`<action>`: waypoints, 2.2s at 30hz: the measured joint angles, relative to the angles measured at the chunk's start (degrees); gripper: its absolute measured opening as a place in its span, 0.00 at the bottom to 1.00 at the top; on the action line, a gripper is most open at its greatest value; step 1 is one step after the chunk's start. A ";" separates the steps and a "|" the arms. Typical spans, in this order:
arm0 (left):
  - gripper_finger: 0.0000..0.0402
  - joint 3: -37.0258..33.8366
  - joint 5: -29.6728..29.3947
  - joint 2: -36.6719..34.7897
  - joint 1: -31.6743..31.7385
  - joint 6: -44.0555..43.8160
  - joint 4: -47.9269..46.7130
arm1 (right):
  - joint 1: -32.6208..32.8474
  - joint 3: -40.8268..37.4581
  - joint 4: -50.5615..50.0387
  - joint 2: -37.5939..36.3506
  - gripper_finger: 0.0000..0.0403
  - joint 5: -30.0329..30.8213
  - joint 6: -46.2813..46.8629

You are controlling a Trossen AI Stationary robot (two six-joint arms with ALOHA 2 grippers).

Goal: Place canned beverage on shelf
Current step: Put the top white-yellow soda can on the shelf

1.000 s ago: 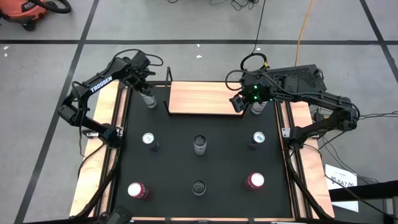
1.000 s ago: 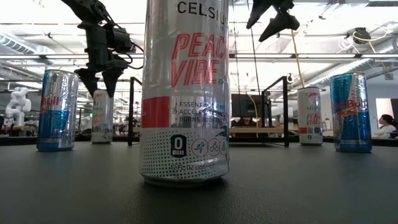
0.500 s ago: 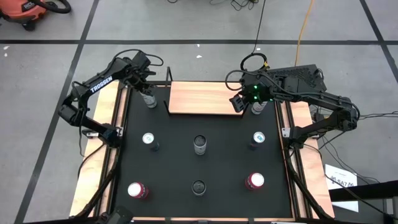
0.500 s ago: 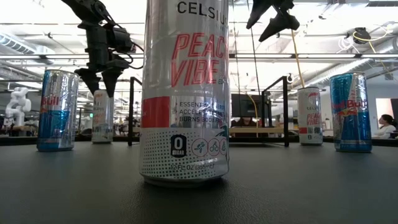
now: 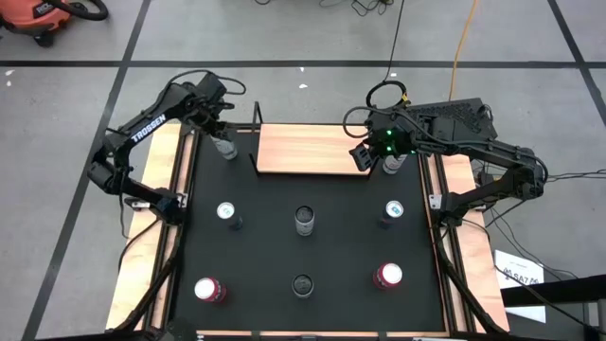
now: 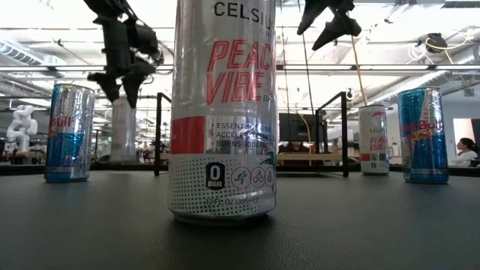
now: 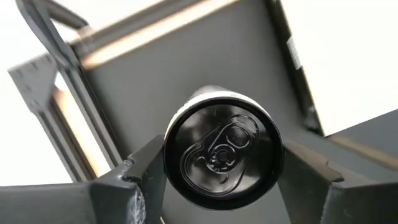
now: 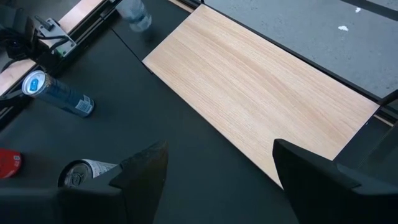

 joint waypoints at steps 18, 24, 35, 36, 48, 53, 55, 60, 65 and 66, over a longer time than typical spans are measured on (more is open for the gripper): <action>0.58 21.93 -6.35 -2.02 -5.07 1.59 9.70 | 0.02 -0.02 0.02 0.00 0.70 0.04 -0.94; 0.58 22.04 -5.88 0.07 -8.54 0.38 16.63 | 0.02 -0.02 0.02 0.00 0.70 0.02 -1.13; 0.58 24.39 -4.79 11.25 -15.25 -1.97 11.92 | 0.00 -0.02 0.02 0.00 0.70 0.02 -1.86; 0.58 25.41 -4.86 12.48 -15.59 -1.78 10.97 | 0.00 -0.02 0.02 0.00 0.70 0.02 -2.08; 0.58 35.73 -5.10 26.77 -18.14 0.35 1.43 | -1.16 -0.02 0.00 0.00 0.70 0.02 -3.21; 0.59 36.32 -5.65 30.30 -17.89 -0.12 0.07 | -1.16 -0.02 -0.02 0.00 0.70 0.02 -3.96; 0.59 36.46 -6.02 31.00 -17.74 -0.61 -0.18 | -1.16 -0.02 -0.12 -0.01 0.70 0.02 -3.96; 0.60 36.55 -5.88 31.69 -17.61 -1.51 0.30 | -1.16 -0.02 -0.48 0.00 0.70 0.02 -4.15; 0.60 36.40 -5.59 31.42 -17.41 -1.14 0.03 | -1.19 -0.02 -0.46 -0.02 0.70 0.02 -4.17; 0.60 36.40 -5.47 31.42 -17.26 -1.44 0.18 | -1.21 -0.02 -0.44 -0.01 0.70 0.02 -4.23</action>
